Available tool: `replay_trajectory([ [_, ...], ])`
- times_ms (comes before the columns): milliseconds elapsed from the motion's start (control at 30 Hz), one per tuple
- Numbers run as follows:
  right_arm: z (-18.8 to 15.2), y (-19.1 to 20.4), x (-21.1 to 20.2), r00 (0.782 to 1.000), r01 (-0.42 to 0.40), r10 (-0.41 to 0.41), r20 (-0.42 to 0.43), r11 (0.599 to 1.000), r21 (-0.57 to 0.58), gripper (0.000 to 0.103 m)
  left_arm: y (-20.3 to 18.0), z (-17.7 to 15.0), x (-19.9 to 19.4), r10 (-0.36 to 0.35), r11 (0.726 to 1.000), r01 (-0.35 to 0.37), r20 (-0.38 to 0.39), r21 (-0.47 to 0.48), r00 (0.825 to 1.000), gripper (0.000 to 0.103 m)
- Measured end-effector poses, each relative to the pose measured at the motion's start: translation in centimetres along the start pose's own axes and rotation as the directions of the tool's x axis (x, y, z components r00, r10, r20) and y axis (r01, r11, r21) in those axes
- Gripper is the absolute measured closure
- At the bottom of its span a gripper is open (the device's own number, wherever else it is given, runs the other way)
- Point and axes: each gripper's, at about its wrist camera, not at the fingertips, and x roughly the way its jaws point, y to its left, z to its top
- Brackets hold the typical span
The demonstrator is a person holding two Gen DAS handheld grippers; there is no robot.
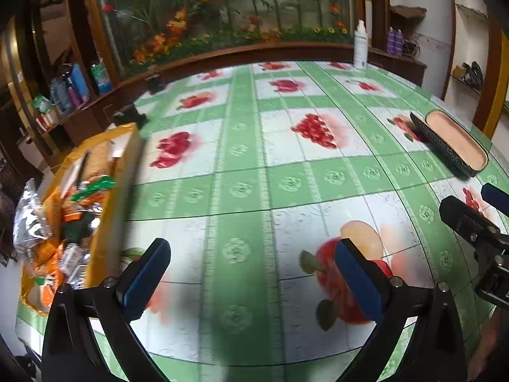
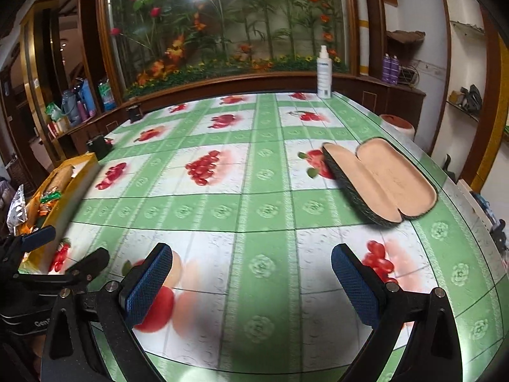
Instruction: Organize snacks
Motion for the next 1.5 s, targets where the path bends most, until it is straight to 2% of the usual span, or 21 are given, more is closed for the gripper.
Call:
replay_trajectory([
  [267,0.4,0.5,1.7,0.998,0.022,-0.023,-0.065,1.000,-0.016,0.002,0.5,0.1,1.4,-0.052,0.998,0.050,-0.058,-0.026,0.997,0.000],
  [400,0.5,1.6,2.6,0.995,0.053,-0.057,-0.078,0.997,-0.052,0.002,1.2,0.1,2.2,-0.051,0.997,0.046,-0.081,-0.055,0.995,0.000],
  [767,0.6,2.3,4.3,0.989,0.069,-0.077,-0.123,0.995,-0.068,0.002,1.8,0.2,4.7,-0.094,0.994,0.083,-0.181,-0.070,0.979,0.000],
  [1033,0.7,2.8,5.5,0.982,0.095,-0.108,-0.155,0.991,-0.089,0.002,2.4,0.2,5.0,-0.092,0.993,0.082,-0.127,-0.080,0.988,0.000],
  [1200,0.3,3.0,7.0,0.964,0.123,-0.147,-0.222,0.985,-0.117,0.001,2.7,0.2,5.1,-0.109,0.993,0.102,-0.110,-0.066,0.988,0.000],
  [1500,0.3,3.9,6.7,0.960,0.182,-0.208,-0.188,0.973,-0.145,0.001,2.8,0.5,5.4,-0.129,0.991,0.126,-0.103,-0.039,0.986,0.000],
])
